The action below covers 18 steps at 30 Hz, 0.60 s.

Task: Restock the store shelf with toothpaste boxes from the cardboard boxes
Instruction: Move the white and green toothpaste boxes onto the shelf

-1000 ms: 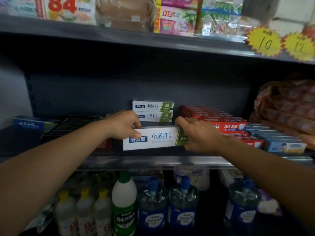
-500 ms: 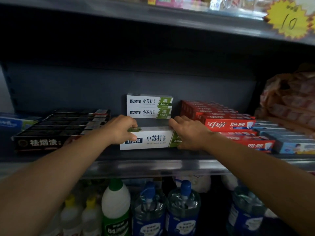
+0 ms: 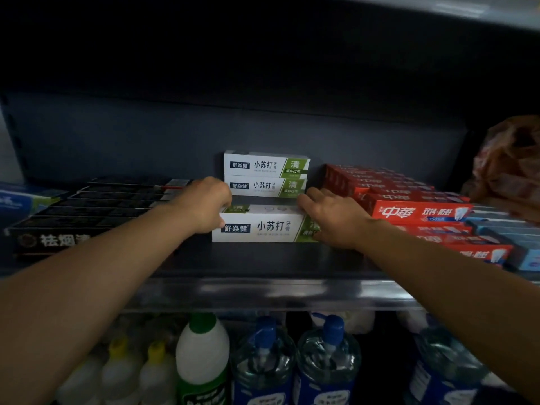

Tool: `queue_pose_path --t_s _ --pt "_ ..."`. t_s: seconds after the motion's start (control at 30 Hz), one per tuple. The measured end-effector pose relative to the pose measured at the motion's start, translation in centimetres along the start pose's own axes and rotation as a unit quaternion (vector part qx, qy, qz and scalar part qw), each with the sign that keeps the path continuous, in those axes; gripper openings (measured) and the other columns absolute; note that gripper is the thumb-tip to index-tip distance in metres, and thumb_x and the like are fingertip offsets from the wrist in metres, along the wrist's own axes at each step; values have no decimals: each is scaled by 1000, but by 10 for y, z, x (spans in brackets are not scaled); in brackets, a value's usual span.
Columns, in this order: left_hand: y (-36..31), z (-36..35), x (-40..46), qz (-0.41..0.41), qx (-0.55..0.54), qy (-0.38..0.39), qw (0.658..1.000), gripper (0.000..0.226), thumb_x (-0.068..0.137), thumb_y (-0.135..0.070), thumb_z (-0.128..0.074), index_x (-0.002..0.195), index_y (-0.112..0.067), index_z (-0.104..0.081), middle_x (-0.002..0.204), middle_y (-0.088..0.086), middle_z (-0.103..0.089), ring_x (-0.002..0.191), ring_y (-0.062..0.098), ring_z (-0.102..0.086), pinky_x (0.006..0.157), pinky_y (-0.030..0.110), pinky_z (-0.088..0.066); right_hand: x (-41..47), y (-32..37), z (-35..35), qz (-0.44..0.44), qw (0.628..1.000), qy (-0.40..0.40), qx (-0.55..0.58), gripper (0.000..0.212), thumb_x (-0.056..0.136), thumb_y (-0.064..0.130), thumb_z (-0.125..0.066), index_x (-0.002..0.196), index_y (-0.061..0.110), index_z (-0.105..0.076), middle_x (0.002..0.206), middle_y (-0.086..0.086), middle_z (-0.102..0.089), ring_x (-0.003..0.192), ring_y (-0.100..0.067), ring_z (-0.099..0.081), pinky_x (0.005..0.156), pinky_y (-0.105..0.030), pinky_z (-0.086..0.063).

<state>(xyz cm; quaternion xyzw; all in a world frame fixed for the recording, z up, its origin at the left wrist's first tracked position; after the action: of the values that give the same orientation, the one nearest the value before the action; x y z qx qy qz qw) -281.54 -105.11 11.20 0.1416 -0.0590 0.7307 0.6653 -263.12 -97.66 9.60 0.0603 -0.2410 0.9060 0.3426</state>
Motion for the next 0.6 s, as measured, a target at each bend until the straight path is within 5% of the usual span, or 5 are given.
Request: queue_pose_path --t_s 0.1,0.43,0.6 --pt "-1 -7 12 7 42 -26 999 13 82 -10 -68 94 -11 -67 105 5 -57 96 24 -58 69 28 -39 10 -1 -4 -19 1000 -7 -24 74 80 22 -71 140 18 -28 137 -6 -38 124 -24 -41 83 -36 -48" --pt "11 -22 57 37 16 -36 999 32 80 1 -60 110 -9 -67 108 13 -62 98 31 -60 83 37 -51 56 -16 -20 -43 999 7 -18 63 84 16 -66 139 16 -35 134 -10 -44 121 -28 -48 85 -39 -48" --pt "12 -32 71 55 12 -24 998 31 82 -1 -57 111 -7 -63 112 16 -60 101 33 -59 78 35 -49 76 -27 -33 -46 998 29 17 57 87 17 -61 139 18 -39 135 -9 -46 121 -28 -49 91 -39 -47"
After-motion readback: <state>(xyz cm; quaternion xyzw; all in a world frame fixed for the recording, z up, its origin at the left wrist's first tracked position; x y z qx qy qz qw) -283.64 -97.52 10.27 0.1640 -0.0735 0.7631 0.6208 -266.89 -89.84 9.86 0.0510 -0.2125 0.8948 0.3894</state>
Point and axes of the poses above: each hand's wrist, its own x-axis towards the middle knuckle, its own z-axis out of the back of the hand, y = z × x, the point moved 6 cm from there along x, towards the middle knuckle
